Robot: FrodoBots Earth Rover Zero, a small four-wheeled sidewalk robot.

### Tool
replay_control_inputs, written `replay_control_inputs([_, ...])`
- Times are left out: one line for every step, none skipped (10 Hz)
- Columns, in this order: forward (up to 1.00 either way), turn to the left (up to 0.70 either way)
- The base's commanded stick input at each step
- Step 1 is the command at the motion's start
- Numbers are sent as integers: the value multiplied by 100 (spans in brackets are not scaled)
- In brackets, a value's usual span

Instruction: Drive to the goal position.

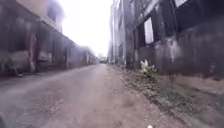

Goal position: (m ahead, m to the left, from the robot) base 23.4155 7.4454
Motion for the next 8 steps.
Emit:
replay_control_inputs([50,0])
replay_control_inputs([50,0])
replay_control_inputs([50,0])
replay_control_inputs([50,0])
replay_control_inputs([50,0])
replay_control_inputs([50,0])
replay_control_inputs([50,0])
replay_control_inputs([50,0])
